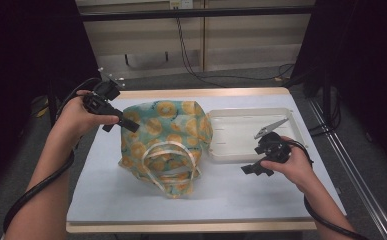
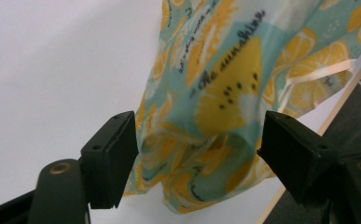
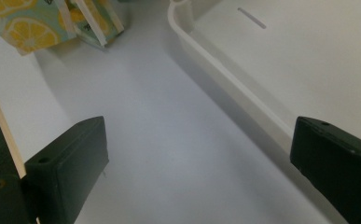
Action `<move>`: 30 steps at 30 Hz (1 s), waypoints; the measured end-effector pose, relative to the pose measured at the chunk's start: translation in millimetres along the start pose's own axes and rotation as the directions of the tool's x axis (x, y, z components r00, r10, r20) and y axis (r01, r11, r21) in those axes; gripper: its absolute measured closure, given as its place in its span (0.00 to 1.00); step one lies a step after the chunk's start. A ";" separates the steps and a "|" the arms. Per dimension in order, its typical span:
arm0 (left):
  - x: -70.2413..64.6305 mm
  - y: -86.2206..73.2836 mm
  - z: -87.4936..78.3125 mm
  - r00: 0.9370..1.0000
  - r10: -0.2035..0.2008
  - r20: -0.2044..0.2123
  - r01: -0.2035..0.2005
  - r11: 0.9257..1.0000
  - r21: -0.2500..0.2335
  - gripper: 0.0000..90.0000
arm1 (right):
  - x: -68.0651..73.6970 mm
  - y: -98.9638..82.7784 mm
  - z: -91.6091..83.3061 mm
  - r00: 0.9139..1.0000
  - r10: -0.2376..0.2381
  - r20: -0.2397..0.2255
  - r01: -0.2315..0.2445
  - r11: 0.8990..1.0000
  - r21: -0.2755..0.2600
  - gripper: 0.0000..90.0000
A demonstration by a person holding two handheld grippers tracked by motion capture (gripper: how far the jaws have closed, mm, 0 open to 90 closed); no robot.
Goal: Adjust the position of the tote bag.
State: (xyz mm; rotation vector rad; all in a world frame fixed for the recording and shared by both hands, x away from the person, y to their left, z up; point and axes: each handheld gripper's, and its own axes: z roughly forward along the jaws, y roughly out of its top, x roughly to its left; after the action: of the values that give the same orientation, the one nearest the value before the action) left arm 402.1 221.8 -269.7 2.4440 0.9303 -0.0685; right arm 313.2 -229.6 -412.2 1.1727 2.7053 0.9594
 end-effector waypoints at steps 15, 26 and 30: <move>-3.2 -9.6 -3.3 0.999 -0.021 -0.034 0.020 1.000 -0.018 0.34 | -5.7 26.6 -5.2 0.999 -0.007 -0.042 0.004 0.998 -0.061 0.17; -2.0 -18.5 -7.7 0.999 -0.019 -0.027 0.019 1.000 -0.008 0.47 | 1.9 57.8 -8.2 0.996 -0.035 -0.084 0.024 0.991 -0.131 0.18; -0.4 -20.1 -5.3 1.000 -0.023 -0.006 0.023 1.000 0.002 0.56 | 10.2 72.1 -6.9 0.996 -0.063 -0.070 0.054 0.991 -0.126 0.17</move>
State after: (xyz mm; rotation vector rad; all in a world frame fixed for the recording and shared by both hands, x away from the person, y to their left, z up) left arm 388.4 236.8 -274.2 2.4368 0.9609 -0.0705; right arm 350.7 -188.7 -364.6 1.0497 2.6739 1.1658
